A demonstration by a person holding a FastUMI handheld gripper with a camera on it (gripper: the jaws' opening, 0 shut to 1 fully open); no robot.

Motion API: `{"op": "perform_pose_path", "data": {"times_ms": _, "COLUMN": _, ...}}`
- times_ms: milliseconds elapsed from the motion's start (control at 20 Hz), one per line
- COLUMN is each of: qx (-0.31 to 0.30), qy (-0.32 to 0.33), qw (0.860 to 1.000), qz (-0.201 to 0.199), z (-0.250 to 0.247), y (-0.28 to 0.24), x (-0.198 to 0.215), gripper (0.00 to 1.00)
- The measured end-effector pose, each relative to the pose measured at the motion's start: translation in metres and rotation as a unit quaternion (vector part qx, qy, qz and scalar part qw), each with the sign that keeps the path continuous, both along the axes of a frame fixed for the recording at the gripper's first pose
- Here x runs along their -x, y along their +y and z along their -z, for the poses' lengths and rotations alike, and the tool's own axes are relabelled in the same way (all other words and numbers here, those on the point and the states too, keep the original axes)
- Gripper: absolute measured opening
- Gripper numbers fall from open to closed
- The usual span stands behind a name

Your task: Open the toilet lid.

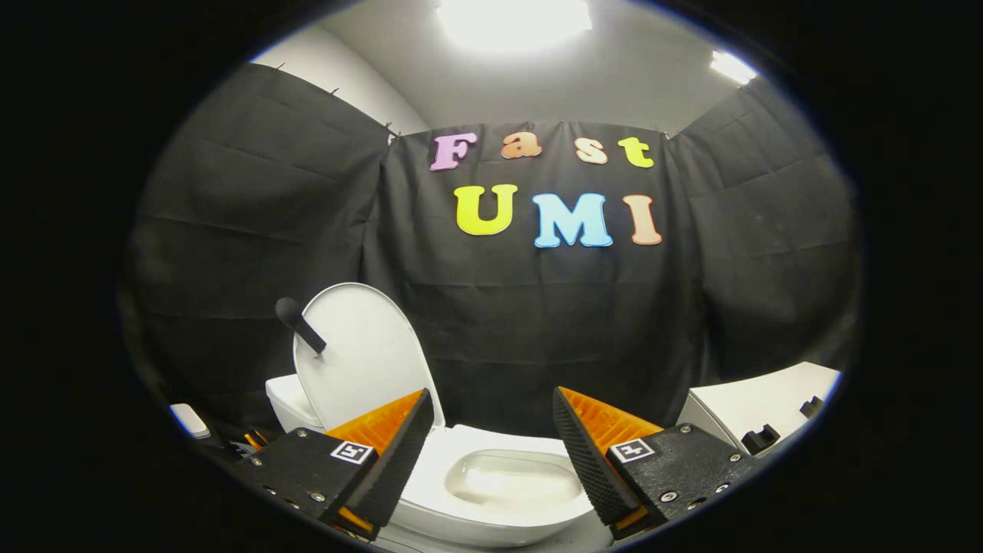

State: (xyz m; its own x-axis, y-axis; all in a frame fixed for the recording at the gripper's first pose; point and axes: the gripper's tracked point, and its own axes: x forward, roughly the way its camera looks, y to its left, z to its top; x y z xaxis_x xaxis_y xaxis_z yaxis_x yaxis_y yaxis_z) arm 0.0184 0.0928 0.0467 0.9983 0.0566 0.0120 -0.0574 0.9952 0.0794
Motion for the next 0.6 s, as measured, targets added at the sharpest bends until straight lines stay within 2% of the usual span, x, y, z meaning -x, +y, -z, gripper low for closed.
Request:
{"op": "perform_pose_path", "data": {"times_ms": 300, "qx": -0.008, "qy": 0.025, "qw": 0.999, "qz": 0.028, "z": 0.032, "y": -0.028, "x": -0.005, "gripper": 0.96}}
{"op": "perform_pose_path", "data": {"times_ms": 600, "qx": -0.030, "qy": 0.026, "qw": 0.998, "qz": 0.047, "z": 0.040, "y": -0.043, "x": -0.006, "gripper": 0.96}}
